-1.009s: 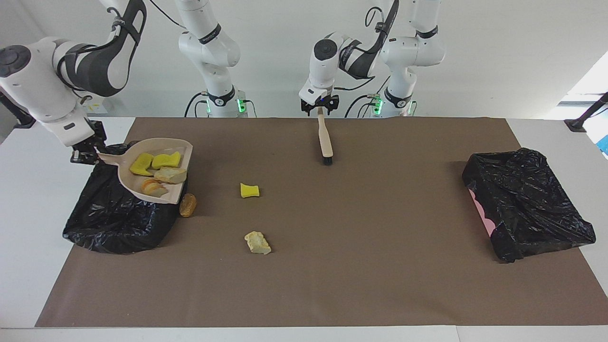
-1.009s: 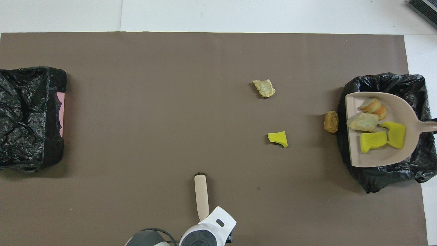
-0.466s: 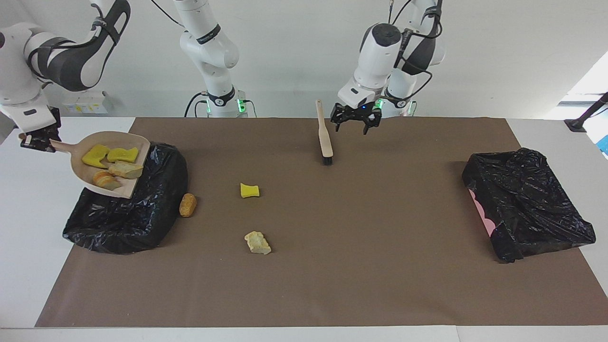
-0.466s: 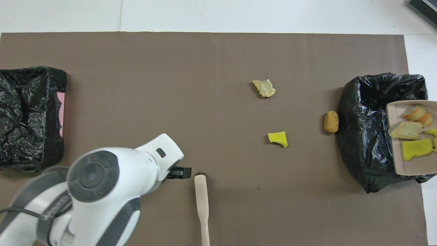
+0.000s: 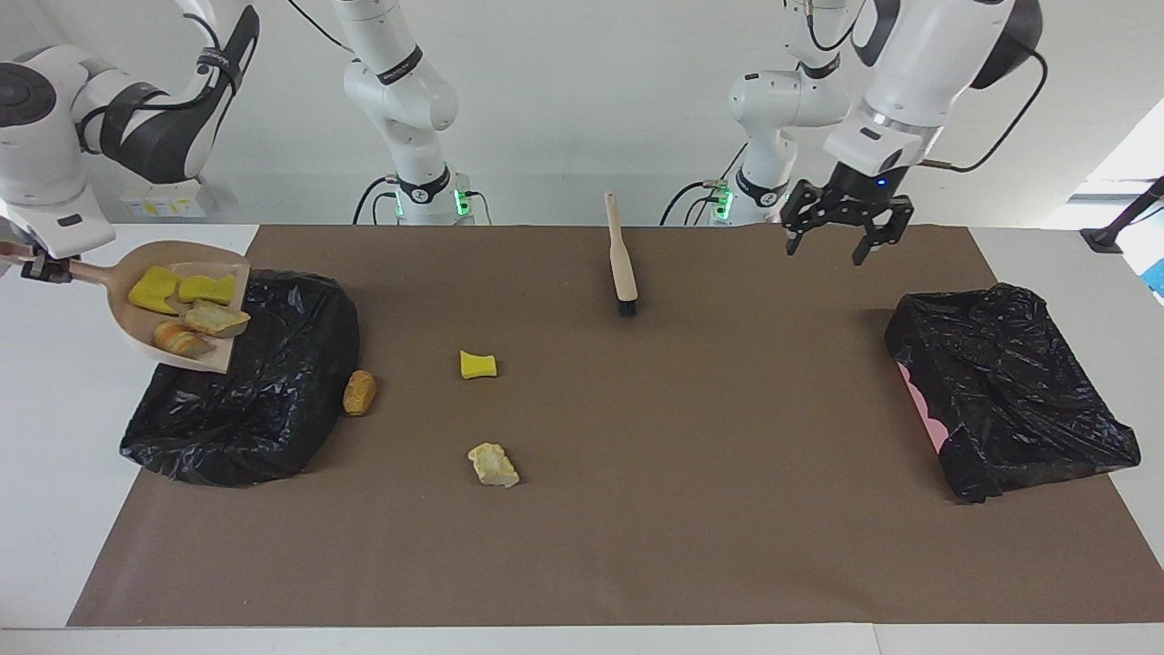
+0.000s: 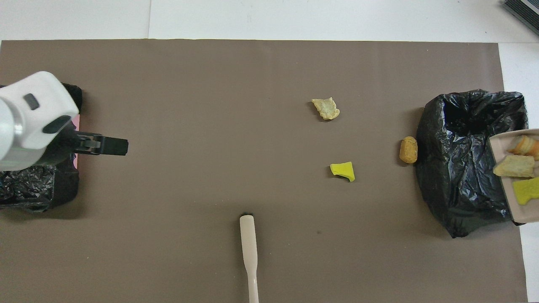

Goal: Sweep and dump trash in bin

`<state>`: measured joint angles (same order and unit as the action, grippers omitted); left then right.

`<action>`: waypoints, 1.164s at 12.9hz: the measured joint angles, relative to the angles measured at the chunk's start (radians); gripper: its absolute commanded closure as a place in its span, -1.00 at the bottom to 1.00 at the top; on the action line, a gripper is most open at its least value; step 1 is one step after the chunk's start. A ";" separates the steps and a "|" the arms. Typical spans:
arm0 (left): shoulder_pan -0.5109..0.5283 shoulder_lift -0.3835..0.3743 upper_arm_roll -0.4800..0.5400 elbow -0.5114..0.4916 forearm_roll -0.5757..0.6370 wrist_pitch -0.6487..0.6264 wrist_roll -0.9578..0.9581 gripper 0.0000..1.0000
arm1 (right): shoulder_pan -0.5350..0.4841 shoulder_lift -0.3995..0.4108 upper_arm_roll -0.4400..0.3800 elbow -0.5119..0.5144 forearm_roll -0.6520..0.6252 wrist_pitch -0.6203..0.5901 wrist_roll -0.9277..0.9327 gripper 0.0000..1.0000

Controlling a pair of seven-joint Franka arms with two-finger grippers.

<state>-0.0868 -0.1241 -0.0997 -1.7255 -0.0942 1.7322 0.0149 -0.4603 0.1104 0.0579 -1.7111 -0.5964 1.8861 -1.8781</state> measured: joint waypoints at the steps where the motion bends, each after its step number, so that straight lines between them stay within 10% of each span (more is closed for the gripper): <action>1: 0.000 0.003 0.030 0.042 0.006 -0.047 0.041 -1.00 | 0.017 -0.007 0.000 -0.019 -0.011 0.000 0.025 1.00; 7: 0.000 0.124 0.088 0.298 0.067 -0.239 0.190 -1.00 | 0.073 -0.089 -0.004 -0.103 -0.180 0.000 0.148 1.00; 15: 0.000 0.119 0.087 0.294 0.068 -0.278 0.200 -1.00 | 0.047 -0.149 0.001 -0.114 -0.209 0.011 0.148 1.00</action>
<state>-0.0864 -0.0049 -0.0128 -1.4314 -0.0258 1.4540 0.2153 -0.4132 -0.0391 0.0593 -1.8248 -0.8057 1.8971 -1.7303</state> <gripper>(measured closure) 0.000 0.674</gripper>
